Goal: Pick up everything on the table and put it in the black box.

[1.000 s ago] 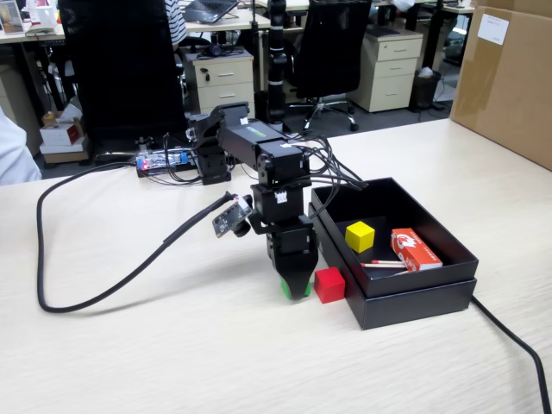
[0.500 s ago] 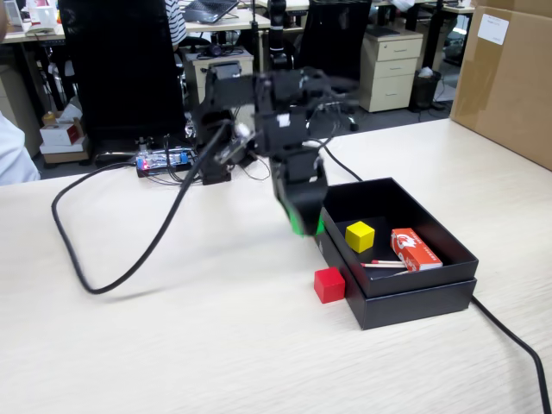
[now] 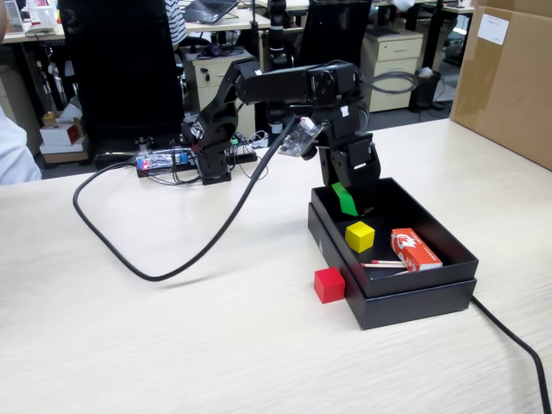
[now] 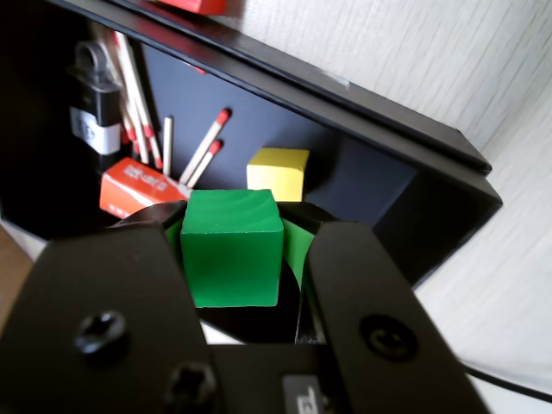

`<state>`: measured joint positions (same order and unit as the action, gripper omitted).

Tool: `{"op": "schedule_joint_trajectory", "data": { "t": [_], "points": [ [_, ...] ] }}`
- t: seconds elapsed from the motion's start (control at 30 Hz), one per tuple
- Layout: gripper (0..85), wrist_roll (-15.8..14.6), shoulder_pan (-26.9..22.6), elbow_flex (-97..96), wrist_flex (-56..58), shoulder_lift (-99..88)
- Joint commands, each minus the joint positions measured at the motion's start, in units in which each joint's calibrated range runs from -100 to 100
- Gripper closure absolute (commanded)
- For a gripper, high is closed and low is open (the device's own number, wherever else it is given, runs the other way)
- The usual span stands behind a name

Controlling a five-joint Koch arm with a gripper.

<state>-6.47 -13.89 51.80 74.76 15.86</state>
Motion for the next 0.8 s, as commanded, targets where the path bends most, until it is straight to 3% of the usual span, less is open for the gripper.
{"op": "schedule_joint_trajectory", "data": {
  "t": [0.0, 0.47, 0.5, 0.53, 0.77],
  "points": [
    [84.6, 0.0, 1.37, 3.41, -0.33, 4.74],
    [84.1, -0.05, 1.95, 4.86, -0.24, 11.85],
    [79.1, 0.0, 1.95, 4.86, -0.24, 11.97],
    [64.8, 0.1, 2.0, 4.04, -0.16, 11.85],
    [43.9, 0.24, 2.05, 2.41, -0.16, 5.66]
  ]
}}
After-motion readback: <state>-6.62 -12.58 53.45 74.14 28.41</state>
